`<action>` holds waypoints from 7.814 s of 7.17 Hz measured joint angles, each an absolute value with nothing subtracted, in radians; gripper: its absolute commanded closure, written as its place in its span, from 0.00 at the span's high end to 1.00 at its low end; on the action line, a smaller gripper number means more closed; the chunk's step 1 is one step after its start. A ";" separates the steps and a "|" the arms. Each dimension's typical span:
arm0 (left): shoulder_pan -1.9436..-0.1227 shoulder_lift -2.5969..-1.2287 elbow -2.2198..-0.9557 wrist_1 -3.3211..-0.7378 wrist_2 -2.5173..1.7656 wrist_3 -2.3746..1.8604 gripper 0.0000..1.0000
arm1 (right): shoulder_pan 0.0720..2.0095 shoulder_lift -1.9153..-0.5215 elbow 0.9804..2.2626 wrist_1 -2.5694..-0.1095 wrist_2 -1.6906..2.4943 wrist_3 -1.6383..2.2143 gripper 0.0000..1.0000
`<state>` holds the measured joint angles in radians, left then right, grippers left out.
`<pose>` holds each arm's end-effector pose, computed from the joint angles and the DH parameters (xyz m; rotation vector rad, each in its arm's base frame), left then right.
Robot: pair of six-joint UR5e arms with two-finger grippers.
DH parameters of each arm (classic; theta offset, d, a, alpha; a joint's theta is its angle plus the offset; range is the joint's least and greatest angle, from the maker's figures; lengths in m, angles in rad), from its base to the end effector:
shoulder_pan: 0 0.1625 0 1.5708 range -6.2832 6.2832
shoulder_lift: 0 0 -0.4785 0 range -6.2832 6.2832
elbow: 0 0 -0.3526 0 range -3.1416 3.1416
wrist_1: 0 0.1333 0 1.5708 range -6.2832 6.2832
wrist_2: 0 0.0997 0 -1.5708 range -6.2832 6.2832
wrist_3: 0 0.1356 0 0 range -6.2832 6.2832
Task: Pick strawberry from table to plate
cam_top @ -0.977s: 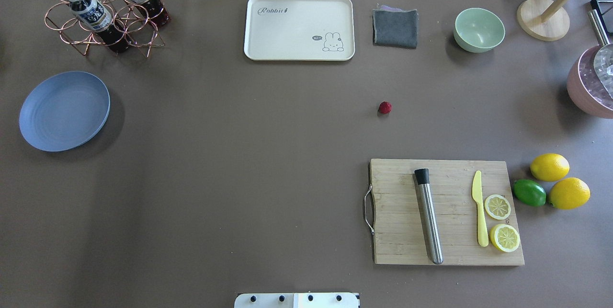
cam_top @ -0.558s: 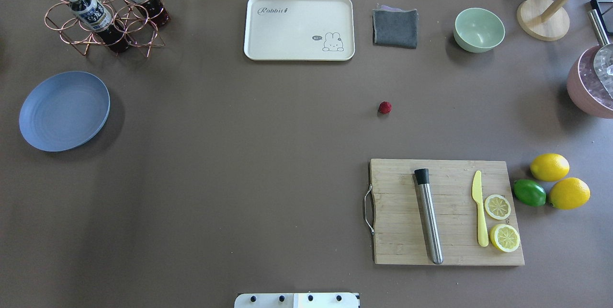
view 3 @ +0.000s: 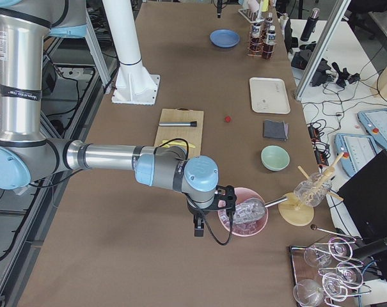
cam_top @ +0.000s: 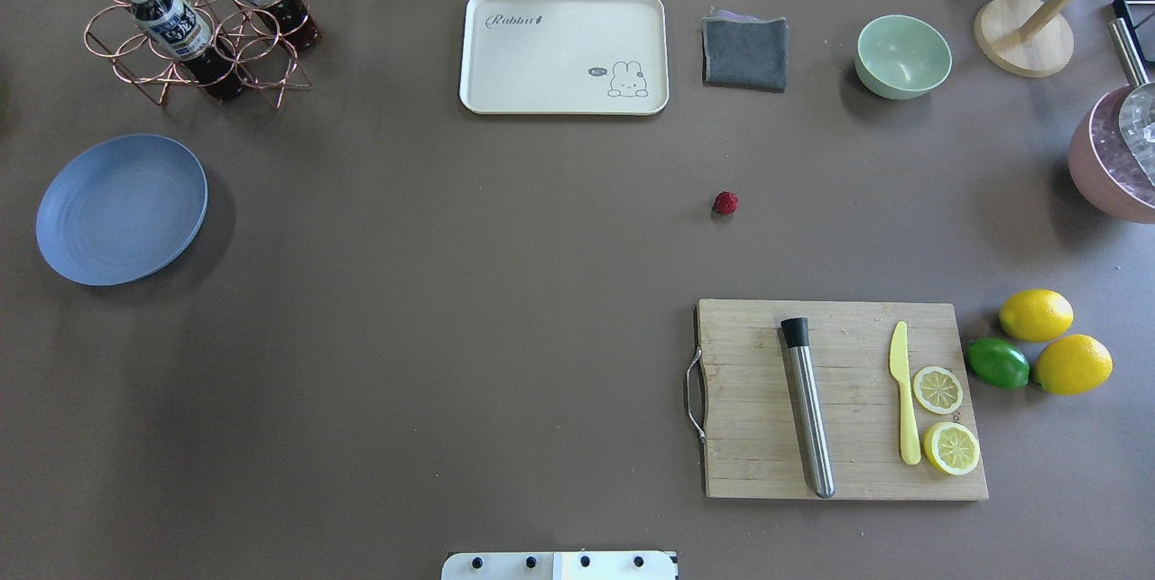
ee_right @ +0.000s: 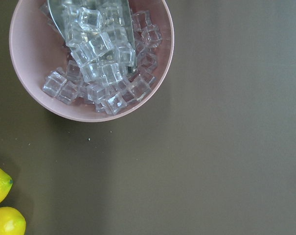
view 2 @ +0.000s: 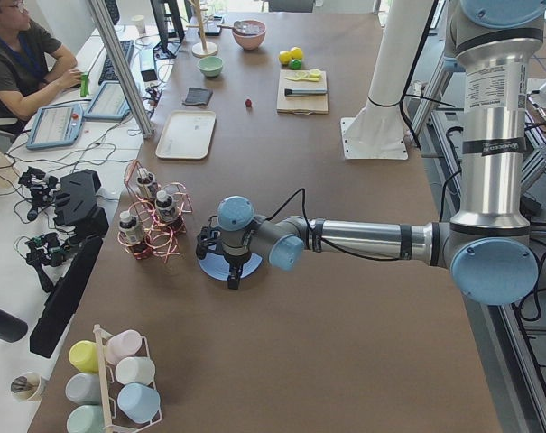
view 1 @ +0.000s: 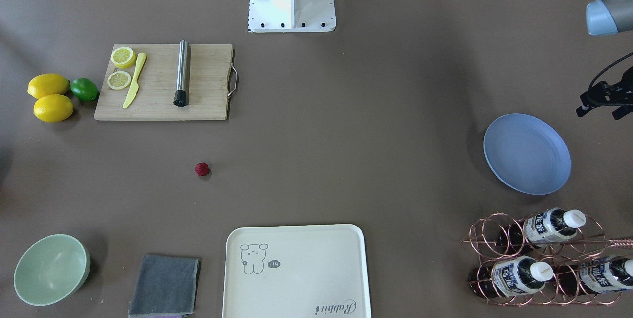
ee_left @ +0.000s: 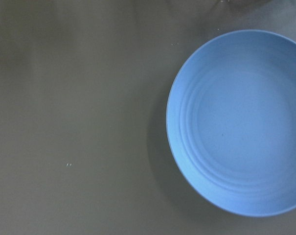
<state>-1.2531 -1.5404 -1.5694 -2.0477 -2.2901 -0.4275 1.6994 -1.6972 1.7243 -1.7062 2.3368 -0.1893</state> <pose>0.1056 -0.4619 0.7011 0.1388 0.8128 0.0565 0.0878 -0.3725 0.7356 0.0195 -0.7718 -0.0162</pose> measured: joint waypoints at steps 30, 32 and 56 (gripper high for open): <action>-0.947 -1.773 -1.816 -1.979 -2.344 -1.016 0.00 | 1.422 -1.597 1.831 -1.629 2.439 0.109 0.99; -0.767 -1.901 -1.804 -1.970 -2.208 -1.219 0.00 | 1.305 -1.538 1.886 -1.628 2.435 0.344 0.98; -0.818 -1.940 -1.791 -1.959 -2.178 -1.205 0.91 | 0.730 -0.949 1.500 -1.246 2.038 1.167 0.00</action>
<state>-0.8178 -1.9404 -1.7911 -1.9592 -2.1781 -1.2052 0.7300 -0.9492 1.4997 -1.2456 2.0380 1.1671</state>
